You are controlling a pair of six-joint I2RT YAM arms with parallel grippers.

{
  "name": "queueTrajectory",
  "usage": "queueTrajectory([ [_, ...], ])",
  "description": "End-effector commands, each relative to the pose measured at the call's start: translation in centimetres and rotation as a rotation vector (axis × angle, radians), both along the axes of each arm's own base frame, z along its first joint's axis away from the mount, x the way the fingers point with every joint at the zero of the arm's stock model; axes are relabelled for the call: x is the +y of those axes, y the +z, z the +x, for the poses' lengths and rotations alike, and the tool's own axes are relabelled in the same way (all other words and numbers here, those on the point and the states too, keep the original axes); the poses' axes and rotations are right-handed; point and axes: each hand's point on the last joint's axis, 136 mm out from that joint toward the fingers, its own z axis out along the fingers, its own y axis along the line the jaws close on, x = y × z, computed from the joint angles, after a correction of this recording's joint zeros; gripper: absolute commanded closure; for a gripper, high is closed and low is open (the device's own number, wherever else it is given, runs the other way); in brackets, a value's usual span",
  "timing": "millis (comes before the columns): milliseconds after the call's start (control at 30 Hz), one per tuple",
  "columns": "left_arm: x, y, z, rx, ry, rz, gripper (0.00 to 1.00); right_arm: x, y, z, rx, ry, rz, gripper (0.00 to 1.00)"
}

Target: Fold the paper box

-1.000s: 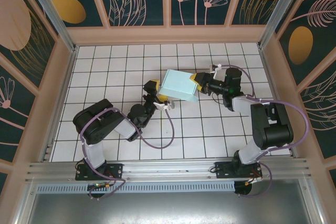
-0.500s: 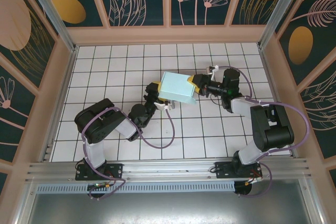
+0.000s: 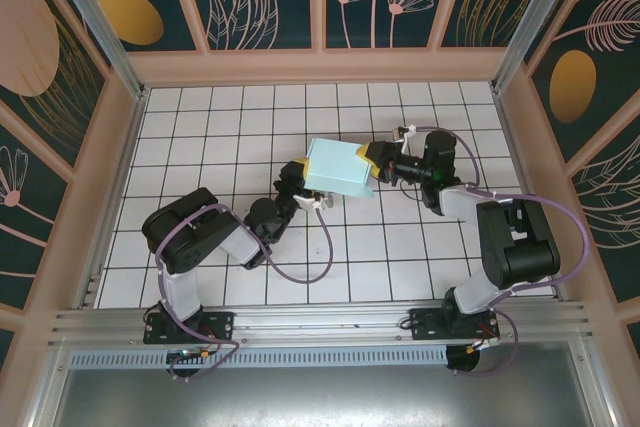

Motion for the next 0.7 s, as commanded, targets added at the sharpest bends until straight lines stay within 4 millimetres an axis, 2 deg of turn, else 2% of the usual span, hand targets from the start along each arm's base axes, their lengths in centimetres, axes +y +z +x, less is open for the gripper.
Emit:
queueTrajectory([
  [0, 0.1, 4.6, -0.6, -0.113, -0.016, -0.172, 0.61, 0.5, 1.0, -0.3, -0.067, 0.027, 0.004, 0.63],
  [167, 0.1, 4.1, -0.4, -0.088, -0.010, -0.171, 0.63, 0.3, 0.9, 0.0, -0.071, 0.012, -0.013, 0.58],
  [367, 0.1, 3.0, -0.1, -0.021, -0.005, -0.169, 0.63, -0.3, 1.8, 0.4, -0.121, -0.015, -0.027, 0.30],
  [467, 0.2, 1.6, 0.2, 0.073, 0.012, -0.156, 0.61, -1.7, 2.3, 1.0, -0.169, -0.068, -0.077, 0.21],
  [567, 0.0, -0.9, 0.4, 0.234, 0.024, -0.118, 0.60, -3.5, 2.4, 1.8, -0.214, -0.140, -0.174, 0.19],
  [667, 0.3, -1.5, 0.0, 0.377, 0.030, -0.155, 0.61, -6.0, 2.4, 2.4, -0.261, -0.217, -0.304, 0.19],
])
